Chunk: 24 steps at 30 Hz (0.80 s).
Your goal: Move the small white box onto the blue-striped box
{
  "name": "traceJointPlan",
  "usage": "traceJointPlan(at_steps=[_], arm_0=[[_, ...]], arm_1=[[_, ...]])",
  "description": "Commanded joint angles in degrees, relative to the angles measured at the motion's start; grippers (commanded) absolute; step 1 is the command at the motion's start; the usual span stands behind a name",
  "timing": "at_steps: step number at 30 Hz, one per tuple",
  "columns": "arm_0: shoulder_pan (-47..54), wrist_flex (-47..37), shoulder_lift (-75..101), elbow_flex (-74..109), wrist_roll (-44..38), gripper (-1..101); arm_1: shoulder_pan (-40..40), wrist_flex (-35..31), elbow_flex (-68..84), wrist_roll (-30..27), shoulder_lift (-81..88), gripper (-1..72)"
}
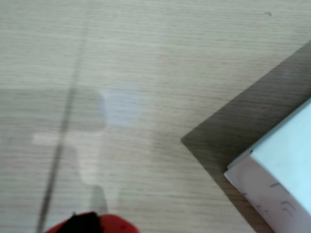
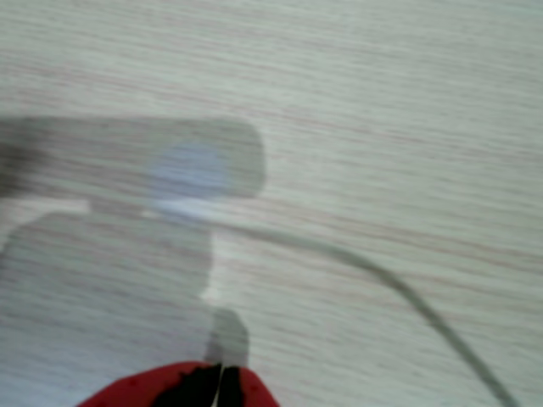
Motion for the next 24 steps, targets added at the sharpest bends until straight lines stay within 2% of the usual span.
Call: traceJointPlan(at_steps=[1, 7, 9, 12, 15, 17, 19, 21, 24], arm_0=[[2.37, 1.49, 1.93, -1.05, -3.43, 0], [2.37, 1.49, 1.93, -1.05, -3.43, 0], [2.37, 1.49, 1.93, -1.05, -3.43, 0], [2.37, 1.49, 1.93, -1.05, -3.34, 0], [2.37, 1.49, 1.93, -1.05, -3.34, 0], [2.37, 1.49, 1.93, -1.05, -3.34, 0], [2.37, 1.49, 1.93, -1.05, -3.34, 0], [2.37, 1.49, 1.93, -1.05, -3.34, 0], [2.46, 1.49, 1.93, -1.05, -3.34, 0]], arm_1=[[-3.25, 0.00, -0.62, 7.91, 1.49, 0.2], [-3.52, 0.09, -0.62, 8.09, 1.58, 0.2], [-2.46, -0.70, -1.67, 9.32, 1.58, 0.2], [0.26, 0.44, -13.36, 13.97, 1.58, 0.4], [-3.34, 9.23, -33.40, 19.78, 0.53, 6.5], [-6.77, 14.41, -45.79, 23.99, -6.42, 11.0], [-9.49, 17.58, -53.17, 25.40, -10.90, 16.7], [-13.36, 17.31, -53.17, 26.02, -11.78, 23.3], [-20.21, 12.92, -48.16, 31.29, -14.41, 35.5]])
